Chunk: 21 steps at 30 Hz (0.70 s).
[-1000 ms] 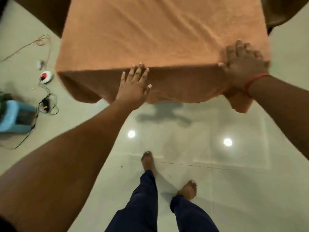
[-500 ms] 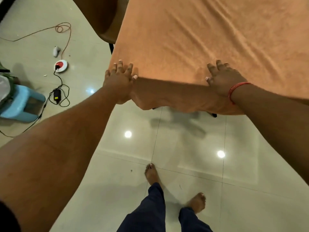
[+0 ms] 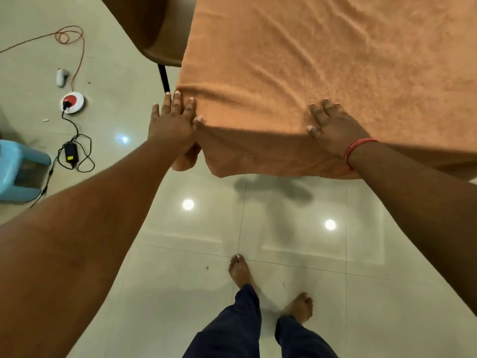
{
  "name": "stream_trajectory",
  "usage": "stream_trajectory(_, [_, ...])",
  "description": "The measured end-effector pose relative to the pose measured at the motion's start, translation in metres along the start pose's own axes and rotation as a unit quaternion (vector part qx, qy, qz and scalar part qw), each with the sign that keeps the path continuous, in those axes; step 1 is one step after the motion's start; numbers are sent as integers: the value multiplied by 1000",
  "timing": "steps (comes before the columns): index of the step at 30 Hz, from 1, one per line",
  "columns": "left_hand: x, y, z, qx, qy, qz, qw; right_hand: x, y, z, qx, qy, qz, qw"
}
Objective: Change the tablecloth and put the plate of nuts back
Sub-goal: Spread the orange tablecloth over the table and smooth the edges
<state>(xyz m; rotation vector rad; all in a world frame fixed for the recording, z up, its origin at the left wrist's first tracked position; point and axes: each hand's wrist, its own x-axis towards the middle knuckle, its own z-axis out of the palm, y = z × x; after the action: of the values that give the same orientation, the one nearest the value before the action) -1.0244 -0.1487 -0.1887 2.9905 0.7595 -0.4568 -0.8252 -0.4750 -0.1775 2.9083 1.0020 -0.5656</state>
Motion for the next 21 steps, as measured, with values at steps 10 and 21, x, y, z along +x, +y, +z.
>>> stream_trajectory(10, [-12, 73, -7, 20, 47, 144, 988, -64, 164, 5, 69, 23, 191, 979])
stream_trajectory(21, [-8, 270, -25, 35, -12, 211, 977, -112, 309, -9, 34, -11, 144, 989])
